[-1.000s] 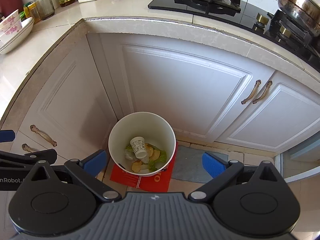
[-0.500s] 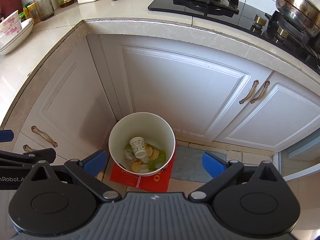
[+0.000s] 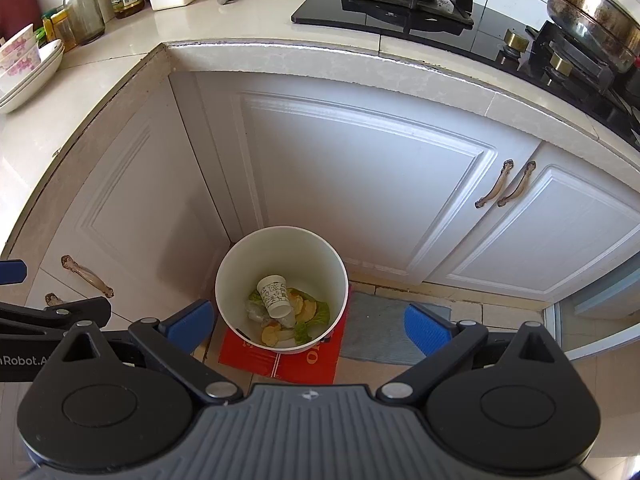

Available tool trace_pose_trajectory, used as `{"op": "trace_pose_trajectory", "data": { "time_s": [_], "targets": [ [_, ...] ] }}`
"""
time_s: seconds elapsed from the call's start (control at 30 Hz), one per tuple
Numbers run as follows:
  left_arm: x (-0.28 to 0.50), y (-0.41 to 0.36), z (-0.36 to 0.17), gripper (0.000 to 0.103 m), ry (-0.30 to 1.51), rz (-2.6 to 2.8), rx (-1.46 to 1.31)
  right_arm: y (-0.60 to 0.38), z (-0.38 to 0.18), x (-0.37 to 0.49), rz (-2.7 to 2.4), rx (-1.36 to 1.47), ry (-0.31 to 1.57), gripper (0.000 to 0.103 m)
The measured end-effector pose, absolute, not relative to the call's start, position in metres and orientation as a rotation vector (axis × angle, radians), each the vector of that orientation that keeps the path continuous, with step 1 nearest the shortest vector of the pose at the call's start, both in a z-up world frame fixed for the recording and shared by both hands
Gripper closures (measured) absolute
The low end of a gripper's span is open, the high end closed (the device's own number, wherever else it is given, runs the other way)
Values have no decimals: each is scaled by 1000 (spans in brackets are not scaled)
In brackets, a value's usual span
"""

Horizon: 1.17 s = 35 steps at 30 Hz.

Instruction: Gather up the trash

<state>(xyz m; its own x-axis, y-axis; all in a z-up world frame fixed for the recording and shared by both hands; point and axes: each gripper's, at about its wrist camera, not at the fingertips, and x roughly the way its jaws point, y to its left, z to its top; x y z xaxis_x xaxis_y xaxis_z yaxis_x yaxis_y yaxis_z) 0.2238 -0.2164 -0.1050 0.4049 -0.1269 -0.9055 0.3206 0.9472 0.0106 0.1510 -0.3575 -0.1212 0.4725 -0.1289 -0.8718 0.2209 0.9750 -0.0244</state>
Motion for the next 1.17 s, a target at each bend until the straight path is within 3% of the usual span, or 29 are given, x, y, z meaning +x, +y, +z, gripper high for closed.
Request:
{"op": "trace_pose_trajectory", "data": {
  "time_s": [1.17],
  "targets": [
    [224,-220,-104,2,1120,-295,206,-362,-121,152,-219,98,1062,0]
  ]
}}
